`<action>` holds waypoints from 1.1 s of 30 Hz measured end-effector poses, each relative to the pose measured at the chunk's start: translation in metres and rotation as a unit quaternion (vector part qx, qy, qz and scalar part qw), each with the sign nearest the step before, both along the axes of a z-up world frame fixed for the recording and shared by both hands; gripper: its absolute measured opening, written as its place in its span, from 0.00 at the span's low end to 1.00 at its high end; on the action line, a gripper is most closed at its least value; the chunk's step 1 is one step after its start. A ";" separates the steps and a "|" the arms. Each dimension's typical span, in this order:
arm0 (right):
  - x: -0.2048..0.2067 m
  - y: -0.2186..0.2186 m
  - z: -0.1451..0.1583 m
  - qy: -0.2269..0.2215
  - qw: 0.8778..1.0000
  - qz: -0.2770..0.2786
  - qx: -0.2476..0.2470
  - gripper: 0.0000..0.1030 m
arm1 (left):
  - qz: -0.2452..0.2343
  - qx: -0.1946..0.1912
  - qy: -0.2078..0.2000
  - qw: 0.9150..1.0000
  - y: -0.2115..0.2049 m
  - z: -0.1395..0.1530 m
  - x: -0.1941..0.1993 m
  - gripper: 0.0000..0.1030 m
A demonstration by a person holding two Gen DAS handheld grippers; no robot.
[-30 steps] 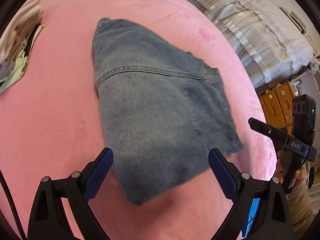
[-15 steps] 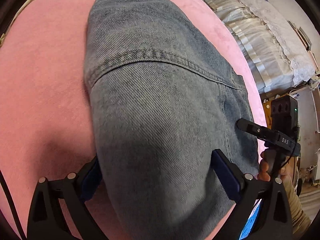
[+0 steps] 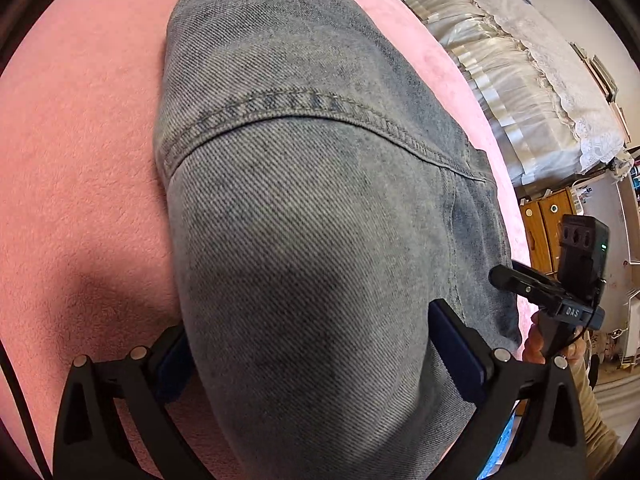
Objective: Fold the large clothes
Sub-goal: 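Grasp the folded jacket bundle with both tools and lift it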
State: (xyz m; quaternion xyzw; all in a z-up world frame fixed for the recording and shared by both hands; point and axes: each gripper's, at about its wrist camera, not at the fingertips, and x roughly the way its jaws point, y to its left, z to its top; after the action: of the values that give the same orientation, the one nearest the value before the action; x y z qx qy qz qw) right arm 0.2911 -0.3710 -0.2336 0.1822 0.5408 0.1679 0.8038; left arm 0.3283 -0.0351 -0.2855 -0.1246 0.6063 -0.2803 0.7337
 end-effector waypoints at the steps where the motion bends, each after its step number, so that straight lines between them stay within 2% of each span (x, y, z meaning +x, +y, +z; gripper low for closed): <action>1: 0.003 -0.003 -0.005 0.008 1.000 -0.005 0.017 0.76 | 0.002 -0.001 -0.001 1.000 0.000 0.000 0.000 1.00; 6: 0.023 0.001 -0.020 0.000 0.995 -0.012 0.101 0.79 | 0.006 -0.002 -0.004 1.000 0.003 0.000 -0.002 1.00; 9: 0.032 0.013 -0.026 0.000 0.994 0.007 0.112 0.97 | 0.005 0.002 -0.001 1.000 0.002 -0.001 -0.002 1.00; 10: 0.031 0.017 -0.026 -0.003 0.994 0.018 0.107 1.00 | 0.004 0.004 0.000 1.000 0.001 0.000 -0.002 1.00; 17: 0.020 0.034 -0.022 0.022 0.996 0.072 0.048 1.00 | 0.005 0.002 0.003 1.000 0.000 0.000 0.000 1.00; 24: 0.013 0.018 -0.031 0.021 0.995 0.040 0.087 1.00 | 0.006 -0.002 0.001 1.000 0.004 -0.003 -0.002 1.00; 32: 0.036 0.015 -0.029 0.001 0.991 0.023 0.128 1.00 | 0.009 -0.006 -0.002 1.000 0.004 -0.005 -0.003 1.00; 33: 0.037 0.017 -0.027 -0.003 0.991 0.022 0.129 0.97 | 0.010 -0.004 -0.004 1.000 0.004 -0.004 -0.003 1.00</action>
State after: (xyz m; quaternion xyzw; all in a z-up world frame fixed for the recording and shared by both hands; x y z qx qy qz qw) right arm 0.3280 -0.3542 -0.2608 0.2717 0.5164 0.2543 0.7712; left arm 0.3252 -0.0312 -0.2898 -0.1326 0.6012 -0.2757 0.7382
